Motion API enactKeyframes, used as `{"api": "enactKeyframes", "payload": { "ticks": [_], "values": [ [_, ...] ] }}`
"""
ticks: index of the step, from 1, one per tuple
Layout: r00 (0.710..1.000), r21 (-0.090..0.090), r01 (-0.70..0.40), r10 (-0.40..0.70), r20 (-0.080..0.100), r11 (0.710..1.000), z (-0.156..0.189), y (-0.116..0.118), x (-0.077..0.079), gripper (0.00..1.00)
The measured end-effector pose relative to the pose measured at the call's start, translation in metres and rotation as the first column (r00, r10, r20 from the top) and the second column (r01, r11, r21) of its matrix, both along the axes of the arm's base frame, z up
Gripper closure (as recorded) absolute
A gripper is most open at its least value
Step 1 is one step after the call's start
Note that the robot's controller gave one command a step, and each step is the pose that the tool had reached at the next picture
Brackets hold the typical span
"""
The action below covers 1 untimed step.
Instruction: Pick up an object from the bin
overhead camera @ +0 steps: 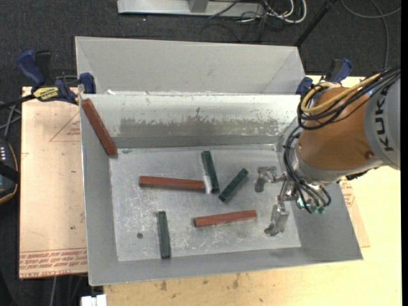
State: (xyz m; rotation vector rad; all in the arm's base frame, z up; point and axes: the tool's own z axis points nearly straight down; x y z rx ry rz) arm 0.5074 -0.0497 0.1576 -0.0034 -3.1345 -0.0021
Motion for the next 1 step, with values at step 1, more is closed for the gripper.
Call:
{"api": "enactKeyframes", "payload": {
  "ticks": [1],
  "values": [
    [1.000, -0.001, -0.002, 0.002, 0.007, 1.000, 0.0037, 0.0001, 0.0018, 0.00]
  ]
}}
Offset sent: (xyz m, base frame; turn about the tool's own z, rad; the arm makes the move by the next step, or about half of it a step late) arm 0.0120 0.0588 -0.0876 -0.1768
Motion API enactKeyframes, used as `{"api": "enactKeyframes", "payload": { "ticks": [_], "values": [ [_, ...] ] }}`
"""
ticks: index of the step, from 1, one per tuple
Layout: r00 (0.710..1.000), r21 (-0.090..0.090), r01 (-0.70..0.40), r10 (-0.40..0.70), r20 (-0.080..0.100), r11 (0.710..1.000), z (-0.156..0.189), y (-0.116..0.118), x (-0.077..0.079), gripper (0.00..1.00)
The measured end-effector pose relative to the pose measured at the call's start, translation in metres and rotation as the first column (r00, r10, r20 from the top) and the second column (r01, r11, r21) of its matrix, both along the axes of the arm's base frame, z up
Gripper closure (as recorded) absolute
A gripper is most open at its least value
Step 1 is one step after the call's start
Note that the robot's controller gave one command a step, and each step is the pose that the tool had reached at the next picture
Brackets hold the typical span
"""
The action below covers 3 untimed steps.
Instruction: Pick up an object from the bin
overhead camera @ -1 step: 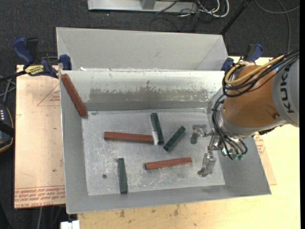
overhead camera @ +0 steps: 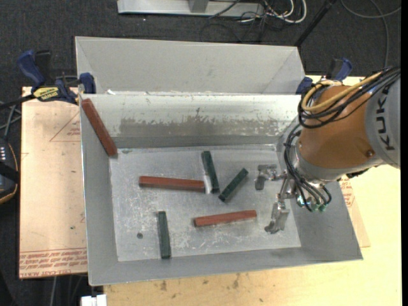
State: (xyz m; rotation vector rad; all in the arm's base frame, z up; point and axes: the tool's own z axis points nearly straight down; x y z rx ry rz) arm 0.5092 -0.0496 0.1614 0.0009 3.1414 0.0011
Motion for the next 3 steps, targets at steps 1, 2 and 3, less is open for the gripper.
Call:
{"api": "enactKeyframes", "payload": {
  "ticks": [1, 2, 3],
  "values": [
    [0.985, 0.001, -0.174, 0.174, 0.000, 0.985, -0.091, 0.060, 0.011, 1.00],
    [0.985, 0.000, -0.174, 0.174, 0.000, 0.985, -0.091, 0.060, 0.011, 1.00],
    [0.992, -0.002, -0.127, 0.127, 0.011, 0.992, 0.092, 0.046, 0.023, 1.00]
  ]
}}
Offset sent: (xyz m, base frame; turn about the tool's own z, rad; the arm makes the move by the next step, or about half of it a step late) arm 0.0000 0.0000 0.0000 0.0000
